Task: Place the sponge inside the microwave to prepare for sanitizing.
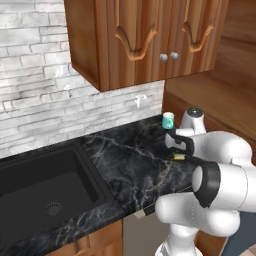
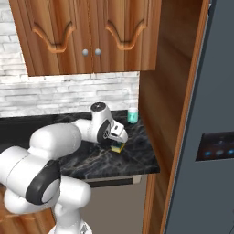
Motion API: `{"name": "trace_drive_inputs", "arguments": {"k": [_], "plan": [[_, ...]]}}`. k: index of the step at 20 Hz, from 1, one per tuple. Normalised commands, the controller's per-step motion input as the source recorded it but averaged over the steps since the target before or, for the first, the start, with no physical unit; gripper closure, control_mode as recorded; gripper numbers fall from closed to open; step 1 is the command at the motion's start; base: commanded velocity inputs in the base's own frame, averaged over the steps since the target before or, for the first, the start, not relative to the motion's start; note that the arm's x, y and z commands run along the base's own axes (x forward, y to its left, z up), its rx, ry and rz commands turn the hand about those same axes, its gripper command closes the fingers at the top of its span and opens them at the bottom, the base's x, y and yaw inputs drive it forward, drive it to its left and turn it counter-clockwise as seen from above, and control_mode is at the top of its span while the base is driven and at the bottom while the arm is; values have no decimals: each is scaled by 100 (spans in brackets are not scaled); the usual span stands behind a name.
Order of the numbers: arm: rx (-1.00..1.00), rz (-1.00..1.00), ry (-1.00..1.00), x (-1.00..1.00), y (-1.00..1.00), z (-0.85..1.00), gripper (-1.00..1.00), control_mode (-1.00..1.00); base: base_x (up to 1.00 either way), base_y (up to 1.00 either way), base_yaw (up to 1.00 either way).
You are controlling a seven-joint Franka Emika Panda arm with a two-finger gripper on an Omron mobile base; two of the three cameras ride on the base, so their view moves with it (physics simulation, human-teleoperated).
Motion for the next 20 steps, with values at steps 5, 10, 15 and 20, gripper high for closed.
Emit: {"name": "trace_drive_inputs", "arguments": {"k": [5,10,15,20], "plan": [[0,0,0,16,-2,-16,-100,-100,0,0,0],[0,0,0,5,0,-14,-100,-100,0,0,0],[0,0,0,2,0,-14,-100,-100,0,0,0],[0,0,0,9,0,-15,-100,-100,0,0,0]]}}
